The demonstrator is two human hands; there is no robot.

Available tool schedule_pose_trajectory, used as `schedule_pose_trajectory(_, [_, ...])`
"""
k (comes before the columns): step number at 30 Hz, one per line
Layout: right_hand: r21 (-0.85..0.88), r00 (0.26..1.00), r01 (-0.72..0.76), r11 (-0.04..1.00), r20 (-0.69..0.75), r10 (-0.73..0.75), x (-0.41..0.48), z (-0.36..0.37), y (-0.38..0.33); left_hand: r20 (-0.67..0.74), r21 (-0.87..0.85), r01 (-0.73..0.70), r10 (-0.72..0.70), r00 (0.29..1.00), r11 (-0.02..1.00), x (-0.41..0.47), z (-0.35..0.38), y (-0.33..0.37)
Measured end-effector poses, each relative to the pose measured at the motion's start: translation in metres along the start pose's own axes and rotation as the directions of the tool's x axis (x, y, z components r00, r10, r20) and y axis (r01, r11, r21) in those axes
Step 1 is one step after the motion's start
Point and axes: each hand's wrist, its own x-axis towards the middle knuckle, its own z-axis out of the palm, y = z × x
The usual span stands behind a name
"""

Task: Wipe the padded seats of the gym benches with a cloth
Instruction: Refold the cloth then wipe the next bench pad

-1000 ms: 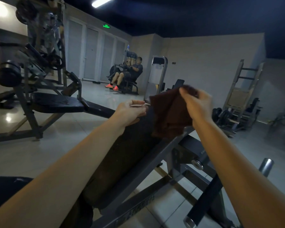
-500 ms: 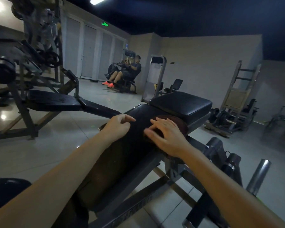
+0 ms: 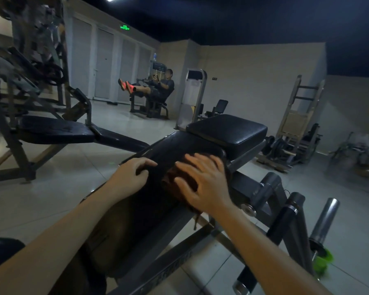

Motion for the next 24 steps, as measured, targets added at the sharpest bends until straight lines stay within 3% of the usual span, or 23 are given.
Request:
schedule_pose_trajectory(5, [0.015, 0.987, 0.152, 0.988, 0.056, -0.152, -0.029, 0.022, -0.046, -0.022, -0.051, 0.062, -0.063, 0.998, 0.997, 0.006, -0.001, -0.012])
schedule_pose_trajectory(10, [-0.012, 0.95, 0.31, 0.951, 0.047, -0.31, -0.016, 0.013, -0.014, 0.005, -0.071, 0.073, -0.073, 0.997, 0.995, 0.008, -0.006, -0.02])
schedule_pose_trajectory(15, [-0.056, 0.984, 0.139, 0.989, -0.1, -0.144, 0.012, -0.012, 0.06, 0.031, 0.078, 0.002, -0.005, 1.0, 0.997, 0.003, -0.001, -0.02])
schedule_pose_trajectory(19, [0.06, 0.972, -0.016, 0.998, -0.234, 0.029, 0.003, 0.007, 0.029, 0.11, 0.09, 0.038, -0.048, 0.993, 0.995, 0.003, -0.006, -0.018])
schedule_pose_trajectory(24, [0.196, 0.969, 0.141, 0.97, -0.228, -0.095, -0.046, 0.045, -0.073, 0.206, 0.069, 0.029, -0.043, 0.978, 0.997, 0.002, -0.018, -0.016])
